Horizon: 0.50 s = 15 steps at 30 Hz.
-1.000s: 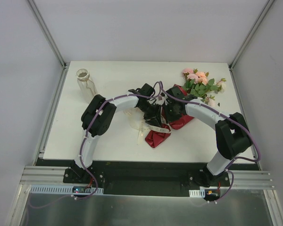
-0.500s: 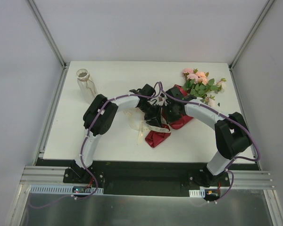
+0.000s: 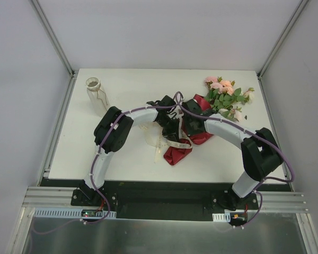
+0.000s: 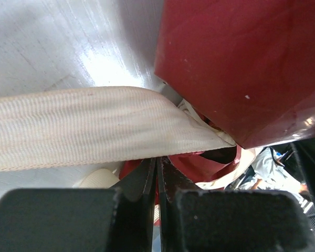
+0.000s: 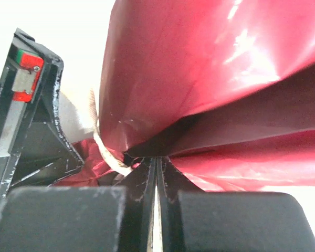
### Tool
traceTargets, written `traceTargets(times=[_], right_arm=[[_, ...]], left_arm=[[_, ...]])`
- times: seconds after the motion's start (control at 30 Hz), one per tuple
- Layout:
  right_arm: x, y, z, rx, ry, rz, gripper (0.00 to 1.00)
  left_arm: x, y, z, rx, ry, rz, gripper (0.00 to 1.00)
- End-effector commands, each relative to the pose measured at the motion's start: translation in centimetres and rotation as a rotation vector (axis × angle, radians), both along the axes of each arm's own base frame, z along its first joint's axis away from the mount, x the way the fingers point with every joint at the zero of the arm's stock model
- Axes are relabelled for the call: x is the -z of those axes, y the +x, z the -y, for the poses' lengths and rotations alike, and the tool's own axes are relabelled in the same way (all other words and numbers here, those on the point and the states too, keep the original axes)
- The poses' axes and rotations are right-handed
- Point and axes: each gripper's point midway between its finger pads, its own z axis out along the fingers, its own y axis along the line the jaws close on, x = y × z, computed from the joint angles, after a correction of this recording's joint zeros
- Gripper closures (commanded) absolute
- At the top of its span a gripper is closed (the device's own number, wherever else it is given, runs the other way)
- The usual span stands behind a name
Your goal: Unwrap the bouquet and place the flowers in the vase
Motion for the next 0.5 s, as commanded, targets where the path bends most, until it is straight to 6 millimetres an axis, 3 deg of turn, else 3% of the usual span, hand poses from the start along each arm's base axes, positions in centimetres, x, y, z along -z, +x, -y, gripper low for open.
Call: traceTargets(times=[0.0,0.1,0.17,0.2,0.23,0.3,0.47], right_arm=[[-4.0,1.7,0.7,0.065,-0.074,0.232,1.0],[-4.6,1.2,-0.5,0.018,0.026,0.211,1.0],[-4.1,-0.5,-2.5,-0.062,0.146,0.082,1.0],[-3.6,-1.3,-2.1,-0.066,0.157,0.035,1.0],[-3.3,-1.9,-2.2,-0.078,0.186,0.009,1.0],[-2.7,-3.2,-2.3,-0.098,0.269,-0.038,1.0],[-1.7,-4.3,-2.8,-0.103,0.368,-0.108,1.0]], left_arm=[[0.3,-0.3,-0.3,0.036,0.053,0.07,1.0],[0.0,-0.5,-0.3,0.044,0.045,0.063,1.0],[-0.7,-0.5,0.0,0.054,0.022,0.063,1.0],[-1.5,-0.4,0.3,0.065,-0.001,0.072,0.98],[-1.9,-0.4,0.3,0.067,-0.009,0.078,0.89],[-3.4,0.0,0.7,0.069,-0.041,0.101,0.83],[-7.3,1.4,1.4,0.053,-0.108,0.167,0.63]])
